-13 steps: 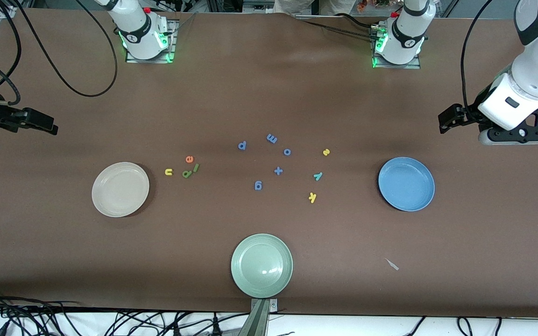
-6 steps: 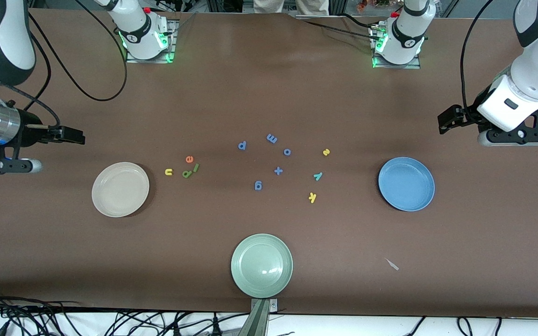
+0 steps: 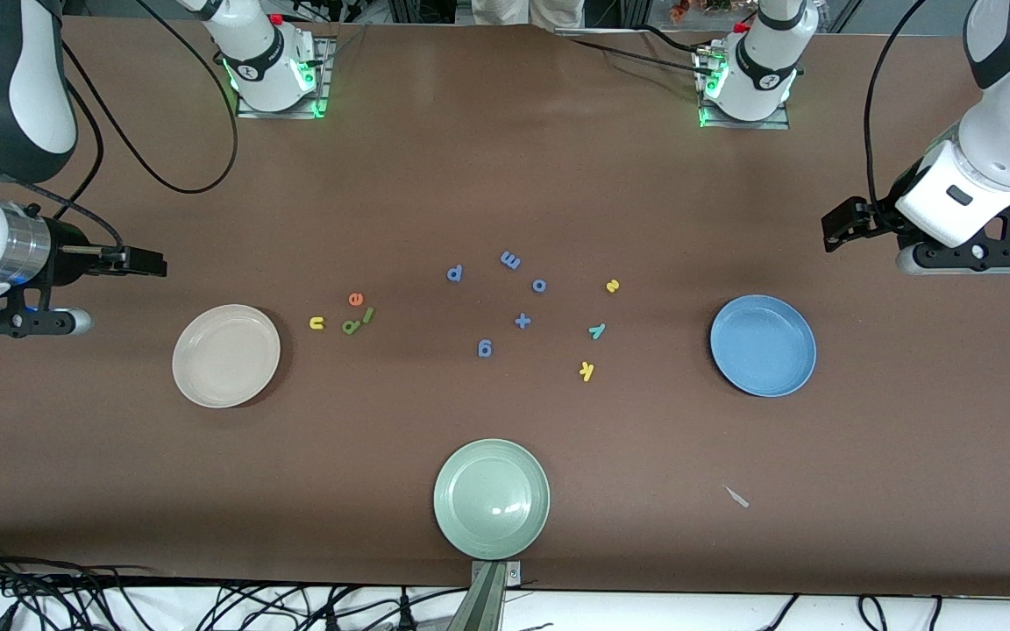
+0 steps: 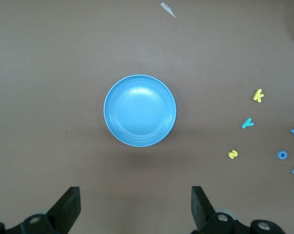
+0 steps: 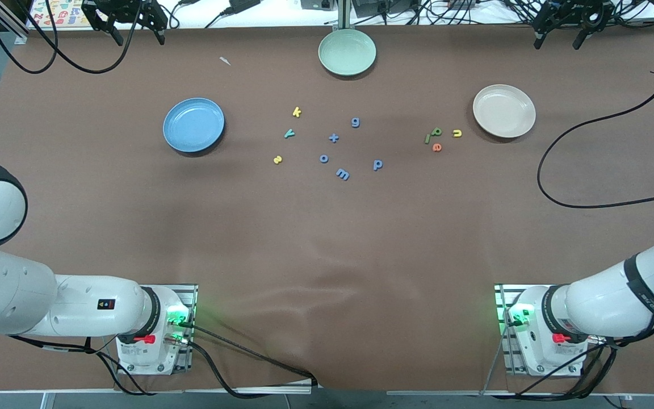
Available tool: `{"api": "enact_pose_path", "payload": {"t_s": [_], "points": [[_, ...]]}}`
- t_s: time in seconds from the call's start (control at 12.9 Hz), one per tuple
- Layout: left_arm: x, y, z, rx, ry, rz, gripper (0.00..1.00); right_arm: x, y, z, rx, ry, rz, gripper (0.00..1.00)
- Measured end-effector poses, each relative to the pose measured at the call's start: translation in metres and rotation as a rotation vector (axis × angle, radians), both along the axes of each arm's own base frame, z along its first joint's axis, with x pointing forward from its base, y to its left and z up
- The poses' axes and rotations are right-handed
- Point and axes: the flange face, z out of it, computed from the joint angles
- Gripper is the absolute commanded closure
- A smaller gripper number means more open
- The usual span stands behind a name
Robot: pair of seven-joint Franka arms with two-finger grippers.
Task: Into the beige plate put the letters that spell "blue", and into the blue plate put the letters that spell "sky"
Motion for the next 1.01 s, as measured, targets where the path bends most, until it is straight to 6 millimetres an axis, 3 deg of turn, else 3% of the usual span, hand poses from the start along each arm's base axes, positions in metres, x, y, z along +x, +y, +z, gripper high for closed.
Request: {"api": "enact_pose_path", "payload": {"t_s": [0.39, 0.62, 0.78, 1.01], "points": [[0.0, -0.002, -0.001, 0.0, 0.002, -0.003, 0.0, 0.018, 0.037, -0.036, 0.123, -0.018, 0.0, 0.0], [0.002, -0.012, -0.011, -0.001, 0.019, -0.021, 0.0, 0.024, 0.073, -0.084, 0.117, -0.073, 0.025, 0.01], [0.005, -0.031, -0.028, -0.004, 0.05, -0.055, 0.0, 0.02, 0.089, -0.12, 0.109, -0.103, 0.027, 0.01], [0.01, -0.08, -0.079, -0.014, 0.139, -0.142, 0.0, 0.018, 0.097, -0.151, 0.064, -0.125, 0.026, 0.01]]}}
